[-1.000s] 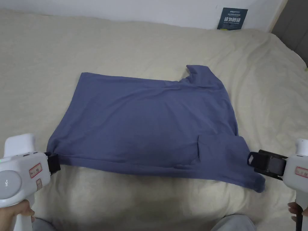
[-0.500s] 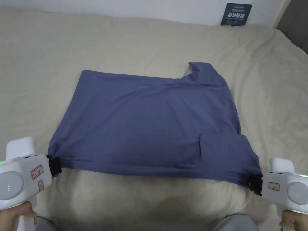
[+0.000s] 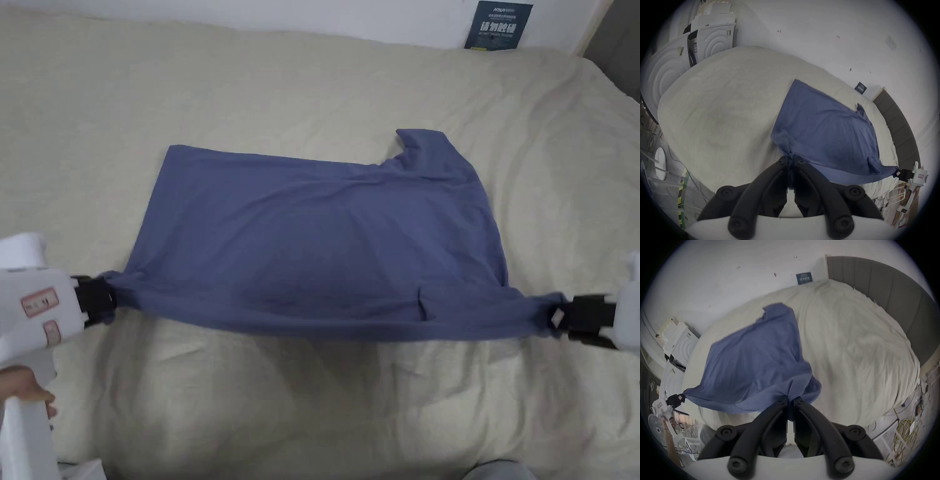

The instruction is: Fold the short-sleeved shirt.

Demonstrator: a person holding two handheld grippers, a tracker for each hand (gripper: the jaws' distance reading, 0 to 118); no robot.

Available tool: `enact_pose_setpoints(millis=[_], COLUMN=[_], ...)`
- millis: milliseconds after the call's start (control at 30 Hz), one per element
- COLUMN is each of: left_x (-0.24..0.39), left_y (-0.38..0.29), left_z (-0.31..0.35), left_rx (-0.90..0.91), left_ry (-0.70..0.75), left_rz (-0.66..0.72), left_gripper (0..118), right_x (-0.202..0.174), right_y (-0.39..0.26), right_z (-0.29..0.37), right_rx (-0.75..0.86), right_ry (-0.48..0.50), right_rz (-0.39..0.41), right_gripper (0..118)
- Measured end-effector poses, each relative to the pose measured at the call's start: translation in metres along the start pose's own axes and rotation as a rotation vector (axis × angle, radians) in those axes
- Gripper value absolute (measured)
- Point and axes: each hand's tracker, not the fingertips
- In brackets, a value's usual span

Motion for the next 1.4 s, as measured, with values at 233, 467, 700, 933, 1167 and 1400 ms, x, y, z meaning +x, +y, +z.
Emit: enact_pose_setpoints(millis=[233,467,700,933,1167,1400], left_x=[0.036,0.04,0.051,0.051,0.052,0.031], left_y=[0.066,0.121,0.133,0.128,0.125,0.096], left_z=[-0.04,-0.145,-0.213,-0.215,-0.124,-0.112], left_rx=[0.044,-0.012,-0.1,-0.072,0.152,0.027], left_ry=[0.015,0.101,0.182,0.233,0.188,0.258], left_rz=[-0.028,-0.059,-0.056,-0.12,-0.238,-0.351], left_gripper=[5,5,7,107,109,110], right_x=[-0.039,-0.05,-0.047,-0.049,-0.065,-0.078], right_y=[0.078,0.128,0.145,0.15,0.139,0.083], right_z=[-0.042,-0.131,-0.193,-0.185,-0.085,-0.005], right_rx=[0.031,-0.017,-0.096,-0.081,0.178,0.424], right_ry=[-0.093,-0.182,-0.243,-0.236,-0.16,-0.098], right_rz=[0.073,0.048,0.006,0.015,0.11,0.156], right_gripper=[9,9,9,109,116,116])
